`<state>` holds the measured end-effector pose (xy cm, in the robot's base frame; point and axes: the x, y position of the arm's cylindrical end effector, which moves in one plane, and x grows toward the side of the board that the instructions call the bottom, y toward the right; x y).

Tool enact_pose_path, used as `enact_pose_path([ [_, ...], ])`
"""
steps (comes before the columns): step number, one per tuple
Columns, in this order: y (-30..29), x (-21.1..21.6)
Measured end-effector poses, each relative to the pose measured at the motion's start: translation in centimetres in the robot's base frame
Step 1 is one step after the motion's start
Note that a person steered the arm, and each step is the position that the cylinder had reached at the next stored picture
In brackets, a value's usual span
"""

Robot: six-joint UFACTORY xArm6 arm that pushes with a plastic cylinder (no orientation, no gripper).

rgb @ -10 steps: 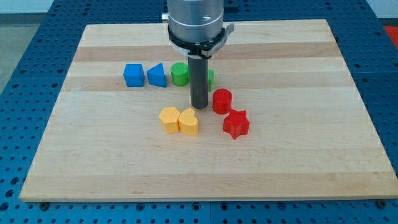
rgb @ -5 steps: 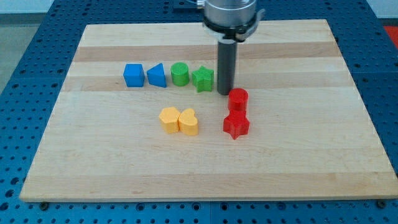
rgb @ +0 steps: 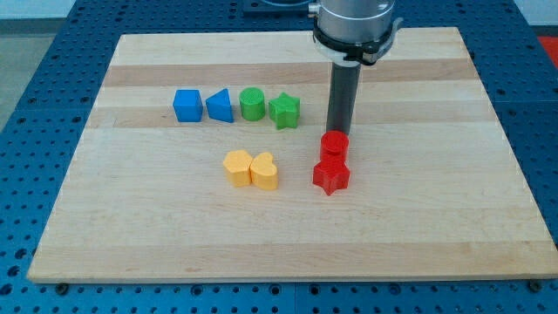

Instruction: Slide red circle on to the top of red star

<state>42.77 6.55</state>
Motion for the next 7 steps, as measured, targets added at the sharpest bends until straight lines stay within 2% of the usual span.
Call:
enact_pose_path([
  [5, -0.9, -0.1],
  [7, -2.8, 1.2],
])
